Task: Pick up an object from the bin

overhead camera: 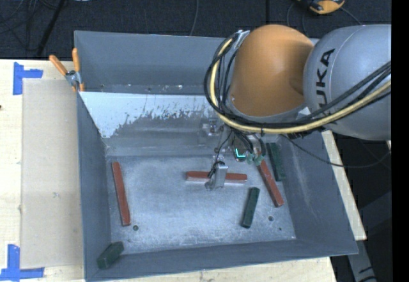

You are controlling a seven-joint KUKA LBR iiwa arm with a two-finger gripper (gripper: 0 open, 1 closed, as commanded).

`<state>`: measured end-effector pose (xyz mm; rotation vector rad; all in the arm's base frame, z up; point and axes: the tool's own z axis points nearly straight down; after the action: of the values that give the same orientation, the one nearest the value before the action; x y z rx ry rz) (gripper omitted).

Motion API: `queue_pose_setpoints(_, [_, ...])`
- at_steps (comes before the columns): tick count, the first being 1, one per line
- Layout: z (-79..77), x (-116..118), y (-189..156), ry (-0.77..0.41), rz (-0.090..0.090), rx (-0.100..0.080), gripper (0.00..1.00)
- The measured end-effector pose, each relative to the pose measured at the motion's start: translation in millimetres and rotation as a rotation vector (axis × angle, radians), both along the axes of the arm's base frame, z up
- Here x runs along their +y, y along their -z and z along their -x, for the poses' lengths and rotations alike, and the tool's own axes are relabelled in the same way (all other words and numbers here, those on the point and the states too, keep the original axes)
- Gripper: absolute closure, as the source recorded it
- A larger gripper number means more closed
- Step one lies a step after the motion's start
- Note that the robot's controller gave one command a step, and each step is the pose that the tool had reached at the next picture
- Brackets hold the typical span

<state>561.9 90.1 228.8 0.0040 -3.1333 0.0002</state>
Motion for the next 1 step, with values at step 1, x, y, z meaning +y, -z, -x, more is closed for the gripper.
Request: queue_pose_setpoints(1, [-1.6, -0.5, -3.8, 0.003, -0.001, -0.007, 0.00])
